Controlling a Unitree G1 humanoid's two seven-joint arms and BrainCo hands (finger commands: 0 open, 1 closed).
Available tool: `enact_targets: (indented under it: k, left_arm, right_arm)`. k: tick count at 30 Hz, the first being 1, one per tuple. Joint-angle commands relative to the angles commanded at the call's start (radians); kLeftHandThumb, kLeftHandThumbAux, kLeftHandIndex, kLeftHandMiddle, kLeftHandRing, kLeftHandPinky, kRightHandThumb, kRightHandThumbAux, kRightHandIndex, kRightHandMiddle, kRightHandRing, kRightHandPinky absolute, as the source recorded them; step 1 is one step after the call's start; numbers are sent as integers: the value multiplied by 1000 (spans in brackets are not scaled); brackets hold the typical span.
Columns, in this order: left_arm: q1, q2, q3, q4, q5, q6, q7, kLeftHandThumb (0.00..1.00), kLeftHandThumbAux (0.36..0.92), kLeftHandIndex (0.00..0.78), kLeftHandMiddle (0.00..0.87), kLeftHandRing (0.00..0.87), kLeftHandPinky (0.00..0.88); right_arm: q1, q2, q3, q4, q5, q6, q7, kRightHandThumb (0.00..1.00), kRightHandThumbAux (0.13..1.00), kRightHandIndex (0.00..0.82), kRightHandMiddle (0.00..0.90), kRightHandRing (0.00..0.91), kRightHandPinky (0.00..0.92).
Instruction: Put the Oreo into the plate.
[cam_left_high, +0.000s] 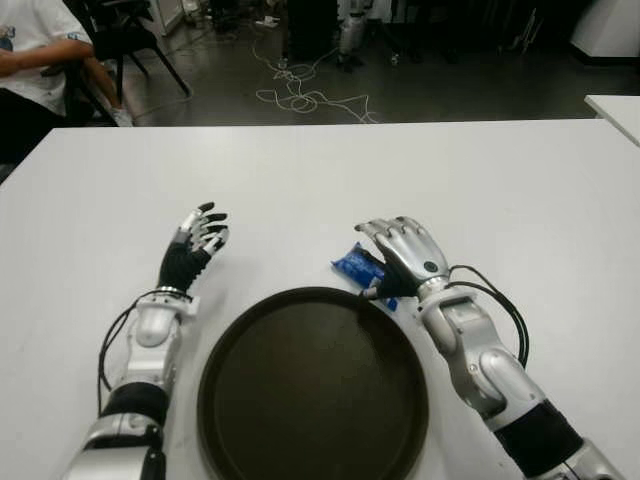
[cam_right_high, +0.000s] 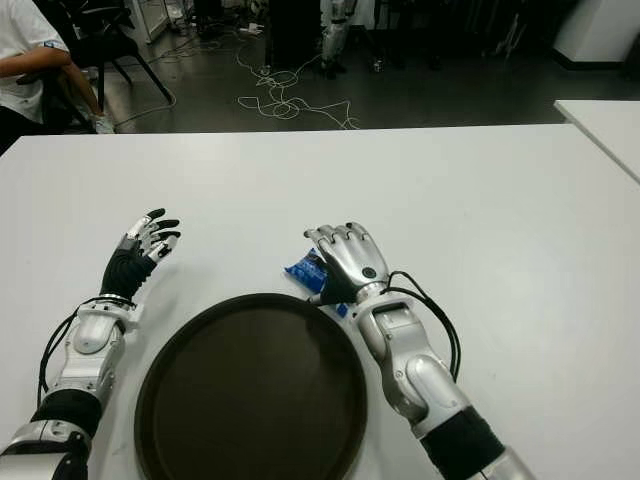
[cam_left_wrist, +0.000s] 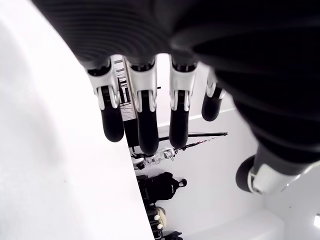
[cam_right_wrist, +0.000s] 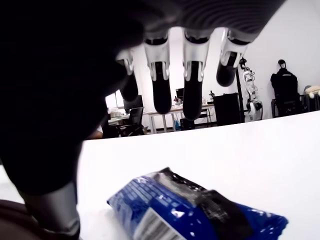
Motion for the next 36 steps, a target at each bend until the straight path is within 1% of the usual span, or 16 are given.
enact_targets:
  k: [4, 6, 8, 10, 13, 15, 18, 20, 22, 24, 28, 31, 33, 35, 36]
  left_arm:
    - [6, -1, -3, -19, 1, 5, -2, 39, 578, 146, 255, 239, 201]
    - [8, -1, -5, -25, 4, 7, 1, 32, 582, 146, 256, 238, 194]
    - [8, 0, -7, -28, 8, 8, 5, 23, 576, 150, 257, 239, 195]
    - [8, 1, -9, -28, 11, 7, 9, 10, 570, 155, 257, 242, 199]
    - [8, 2, -11, -27, 15, 4, 13, 3, 568, 154, 255, 243, 200]
    - [8, 2, -12, -27, 17, 2, 16, 9, 571, 156, 252, 245, 216]
    - [8, 2, -12, -26, 19, -4, 19, 17, 576, 157, 249, 246, 226]
    - [8, 2, -11, -26, 17, -5, 15, 19, 582, 156, 250, 249, 229]
    - [8, 2, -12, -27, 15, -5, 9, 15, 585, 148, 247, 243, 211]
    - [8, 3, -13, -25, 16, -7, 8, 6, 578, 135, 238, 235, 188]
    - [7, 6, -16, -22, 29, -13, 22, 1, 557, 139, 238, 235, 192]
    - [5, 6, -16, -21, 32, -11, 25, 0, 565, 148, 243, 239, 194]
    - [5, 7, -17, -21, 31, -10, 23, 1, 571, 147, 241, 238, 192]
    - [5, 7, -17, -22, 30, -9, 22, 5, 575, 145, 240, 236, 192]
    - [5, 7, -17, -22, 29, -9, 21, 7, 577, 144, 240, 236, 195]
  right_arm:
    - [1, 3, 3, -1, -5, 5, -9, 0, 775, 177, 236, 214, 106]
    - [0, 4, 4, 2, -4, 5, -19, 0, 781, 182, 246, 229, 141]
    - [-2, 4, 5, 7, -3, 2, -27, 0, 787, 196, 260, 245, 154]
    - [-5, 4, 5, 13, -1, 0, -34, 0, 800, 213, 280, 270, 190]
    - [-7, 3, 6, 20, 3, -2, -44, 0, 808, 223, 293, 287, 218]
    - [-9, 3, 5, 24, 6, -3, -50, 0, 807, 225, 287, 278, 193]
    - [-11, 3, 4, 27, 10, -3, -53, 0, 804, 223, 280, 270, 187]
    - [-13, 4, 4, 28, 10, -1, -51, 0, 804, 221, 278, 270, 201]
    - [-15, 3, 4, 28, 10, 1, -48, 0, 813, 225, 284, 283, 235]
    - [-18, 3, 4, 32, 9, 2, -48, 0, 828, 232, 296, 300, 262]
    - [-22, 5, 2, 46, 14, 3, -51, 0, 839, 231, 323, 333, 296]
    - [-26, 9, 2, 51, 14, 10, -47, 0, 824, 223, 300, 290, 176]
    - [-29, 10, 3, 57, 13, 15, -44, 0, 810, 221, 289, 270, 142]
    - [-32, 11, 3, 65, 14, 19, -45, 0, 802, 225, 284, 259, 131]
    - [-33, 12, 3, 68, 14, 20, -46, 0, 801, 232, 286, 260, 143]
